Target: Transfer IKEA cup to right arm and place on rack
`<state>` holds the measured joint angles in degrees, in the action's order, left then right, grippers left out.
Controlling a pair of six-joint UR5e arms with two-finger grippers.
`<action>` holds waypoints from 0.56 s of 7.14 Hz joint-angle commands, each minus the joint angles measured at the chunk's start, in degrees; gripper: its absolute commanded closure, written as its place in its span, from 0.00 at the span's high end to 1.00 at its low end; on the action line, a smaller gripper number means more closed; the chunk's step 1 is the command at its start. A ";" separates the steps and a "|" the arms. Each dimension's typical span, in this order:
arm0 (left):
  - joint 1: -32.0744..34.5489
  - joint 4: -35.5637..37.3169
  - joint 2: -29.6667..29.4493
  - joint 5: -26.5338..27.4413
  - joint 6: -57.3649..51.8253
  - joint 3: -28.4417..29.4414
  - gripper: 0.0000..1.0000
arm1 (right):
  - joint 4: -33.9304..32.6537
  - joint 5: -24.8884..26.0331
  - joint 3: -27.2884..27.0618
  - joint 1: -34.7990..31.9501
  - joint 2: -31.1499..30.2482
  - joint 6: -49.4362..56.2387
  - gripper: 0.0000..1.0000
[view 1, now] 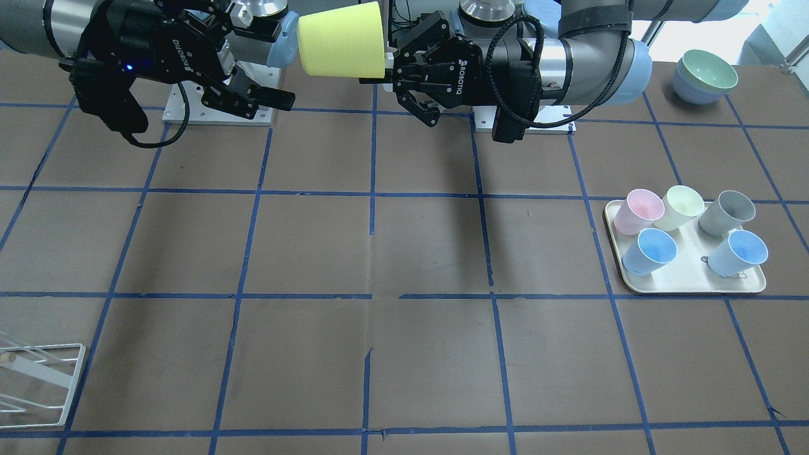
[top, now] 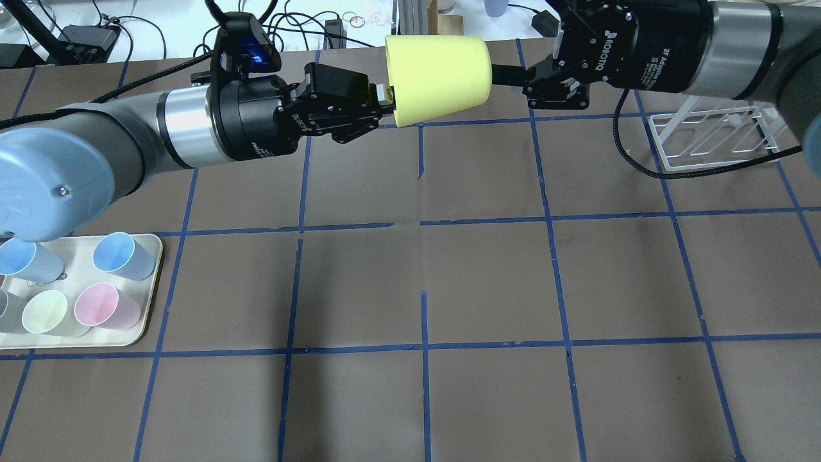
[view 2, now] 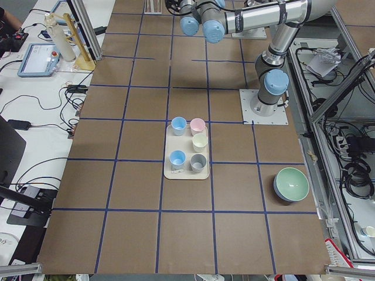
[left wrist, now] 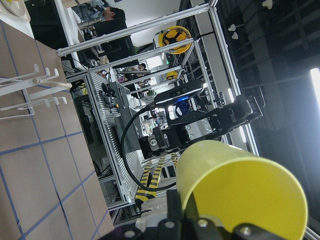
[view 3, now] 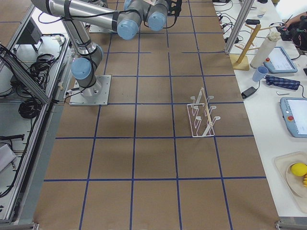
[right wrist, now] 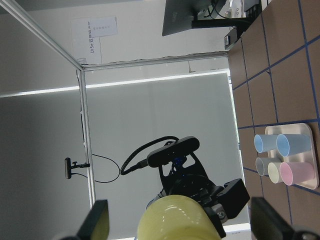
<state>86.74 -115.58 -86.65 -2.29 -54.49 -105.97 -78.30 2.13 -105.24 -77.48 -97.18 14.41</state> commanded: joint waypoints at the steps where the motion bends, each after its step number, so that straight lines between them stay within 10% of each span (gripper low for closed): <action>1: 0.09 0.00 -0.01 0.18 0.00 -0.03 0.00 | 3.32 0.15 0.04 -0.82 -0.11 -0.08 1.00; 4: 0.18 0.00 0.07 0.27 -0.09 -0.03 0.00 | 6.76 0.59 0.13 -1.00 -0.99 -0.08 1.00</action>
<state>86.90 -115.58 -86.53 -2.04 -54.57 -105.99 -72.25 2.69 -105.15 -78.39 -97.82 14.33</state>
